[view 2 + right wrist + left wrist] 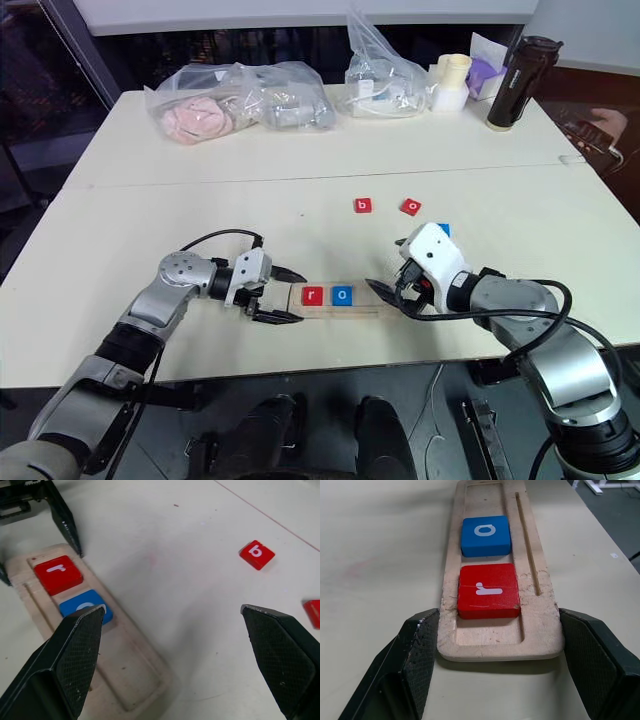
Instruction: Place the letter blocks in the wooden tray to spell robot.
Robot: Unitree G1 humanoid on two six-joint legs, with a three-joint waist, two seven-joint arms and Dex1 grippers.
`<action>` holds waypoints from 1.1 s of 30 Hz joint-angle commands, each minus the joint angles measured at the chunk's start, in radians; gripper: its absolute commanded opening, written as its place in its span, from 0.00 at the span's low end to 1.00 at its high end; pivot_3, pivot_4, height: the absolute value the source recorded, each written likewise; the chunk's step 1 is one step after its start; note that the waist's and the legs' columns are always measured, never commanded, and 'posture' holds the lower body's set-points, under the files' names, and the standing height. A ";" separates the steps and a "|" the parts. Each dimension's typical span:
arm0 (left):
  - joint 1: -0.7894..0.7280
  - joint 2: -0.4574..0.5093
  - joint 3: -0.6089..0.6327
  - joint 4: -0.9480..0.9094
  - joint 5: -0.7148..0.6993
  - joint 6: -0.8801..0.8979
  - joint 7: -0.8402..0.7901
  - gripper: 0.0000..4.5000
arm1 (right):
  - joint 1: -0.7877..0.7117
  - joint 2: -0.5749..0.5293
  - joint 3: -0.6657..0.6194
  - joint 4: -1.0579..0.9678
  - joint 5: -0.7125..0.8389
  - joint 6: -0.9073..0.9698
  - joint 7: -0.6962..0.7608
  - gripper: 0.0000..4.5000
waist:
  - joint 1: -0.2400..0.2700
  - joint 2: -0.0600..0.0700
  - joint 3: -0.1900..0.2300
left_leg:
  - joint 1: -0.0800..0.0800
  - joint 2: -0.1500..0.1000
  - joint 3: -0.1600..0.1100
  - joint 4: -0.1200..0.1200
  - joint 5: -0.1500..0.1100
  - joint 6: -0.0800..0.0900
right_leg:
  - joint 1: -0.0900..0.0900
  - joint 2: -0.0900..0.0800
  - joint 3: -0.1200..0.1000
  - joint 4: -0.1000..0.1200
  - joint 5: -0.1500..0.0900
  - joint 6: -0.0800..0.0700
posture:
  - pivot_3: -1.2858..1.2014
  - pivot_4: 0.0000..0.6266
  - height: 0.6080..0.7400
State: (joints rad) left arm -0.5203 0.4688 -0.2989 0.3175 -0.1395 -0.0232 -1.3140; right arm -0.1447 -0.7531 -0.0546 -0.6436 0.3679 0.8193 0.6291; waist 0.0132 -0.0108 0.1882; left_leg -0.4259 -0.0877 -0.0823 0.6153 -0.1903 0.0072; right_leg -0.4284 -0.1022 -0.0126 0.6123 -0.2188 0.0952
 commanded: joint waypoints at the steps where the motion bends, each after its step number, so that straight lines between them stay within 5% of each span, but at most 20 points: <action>1: -0.003 0.007 -0.002 -0.025 0.036 -0.038 0.036 0.69 | 0.005 -0.009 -0.023 -0.033 0.009 -0.013 0.001 1.00 | 0.000 0.000 0.000 | 0.000 0.000 0.000 0.000 0.000 0.000 | 0.000 0.000 0.000 0.000 0.000 0.000 | 0.52 0.24 0.98; 25: 0.133 0.018 -0.023 -0.252 0.090 0.076 0.180 0.69 | -0.004 -0.004 0.007 -0.024 0.003 -0.018 0.006 1.00 | 0.001 0.000 0.000 | 0.000 0.000 0.000 0.001 0.000 0.000 | 0.001 0.000 0.000 0.000 0.000 0.000 | 0.52 0.24 0.98; 28: 0.136 0.019 -0.021 -0.240 0.099 0.075 0.196 0.99 | -0.004 -0.001 0.008 -0.024 0.005 -0.016 0.005 1.00 | 0.001 0.000 0.000 | 0.000 0.000 0.000 0.001 0.000 0.000 | 0.001 0.000 0.000 0.000 0.000 0.000 | 0.52 0.24 0.98; 33: 0.150 0.047 -0.007 -0.246 0.095 0.083 0.200 0.99 | -0.002 0.000 0.010 -0.027 0.008 -0.012 0.003 1.00 | 0.000 0.000 0.000 | 0.001 0.000 0.000 0.001 0.000 0.000 | 0.001 0.000 0.000 0.000 0.000 0.000 | 0.52 0.24 0.98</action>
State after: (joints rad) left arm -0.3884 0.4858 -0.3087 0.0733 -0.0593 0.0532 -1.1165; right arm -0.1325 -0.7541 -0.0365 -0.6437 0.3678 0.8193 0.6342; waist 0.0137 -0.0107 0.1880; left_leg -0.4252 -0.0879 -0.0823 0.6163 -0.1903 0.0072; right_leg -0.4272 -0.1022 -0.0126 0.6127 -0.2188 0.0953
